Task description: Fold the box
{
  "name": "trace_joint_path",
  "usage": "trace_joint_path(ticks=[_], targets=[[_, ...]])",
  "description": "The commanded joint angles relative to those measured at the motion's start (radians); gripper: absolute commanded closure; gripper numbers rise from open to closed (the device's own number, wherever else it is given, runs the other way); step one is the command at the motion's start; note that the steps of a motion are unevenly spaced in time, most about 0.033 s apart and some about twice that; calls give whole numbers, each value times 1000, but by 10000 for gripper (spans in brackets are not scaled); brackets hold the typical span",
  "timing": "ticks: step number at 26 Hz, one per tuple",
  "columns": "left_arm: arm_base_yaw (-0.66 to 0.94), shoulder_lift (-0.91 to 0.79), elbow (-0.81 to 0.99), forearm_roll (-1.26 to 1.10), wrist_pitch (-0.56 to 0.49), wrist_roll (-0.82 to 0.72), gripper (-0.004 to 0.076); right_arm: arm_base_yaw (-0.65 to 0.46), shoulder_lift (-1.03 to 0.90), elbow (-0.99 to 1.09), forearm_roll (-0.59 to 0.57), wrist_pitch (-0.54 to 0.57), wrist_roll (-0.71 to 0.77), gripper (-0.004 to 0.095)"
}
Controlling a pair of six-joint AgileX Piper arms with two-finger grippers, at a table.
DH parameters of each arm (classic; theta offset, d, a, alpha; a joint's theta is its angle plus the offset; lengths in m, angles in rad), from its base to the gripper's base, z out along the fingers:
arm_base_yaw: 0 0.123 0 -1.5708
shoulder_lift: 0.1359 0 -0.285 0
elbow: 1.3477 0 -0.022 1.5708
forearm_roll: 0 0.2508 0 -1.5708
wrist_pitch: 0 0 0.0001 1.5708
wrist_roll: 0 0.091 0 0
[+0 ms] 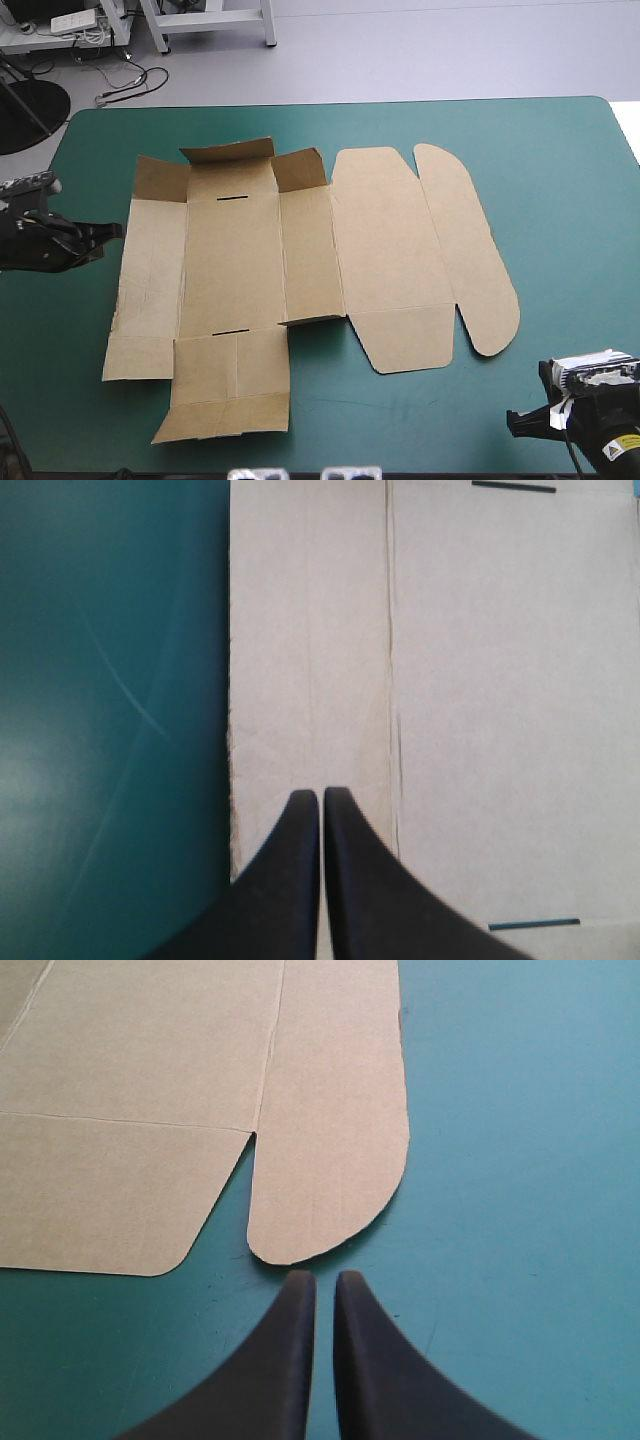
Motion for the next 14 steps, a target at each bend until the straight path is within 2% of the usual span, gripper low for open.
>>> trace_joint_path(ticks=[1, 4, 8, 11, 12, 14], targets=[[148, 27, -35, -160, 106, 122, 720, 2, 17, -30, 10, -67, -9, 843], [214, 68, -31, -170, 176, 155, 720, 2, 17, -30, 10, -67, -9, 843], [223, 104, -14, -169, 197, 237, 720, 2, 17, -30, 10, -67, -9, 843], [223, 137, -14, -178, 190, 239, 716, 2, 17, -30, 10, -67, -9, 843], [223, 145, -14, -183, 190, 239, 702, 2, 17, -30, 10, -67, -9, 843], [223, 173, -14, -187, 207, 228, 614, 2, 17, -30, 10, -67, -9, 843]])
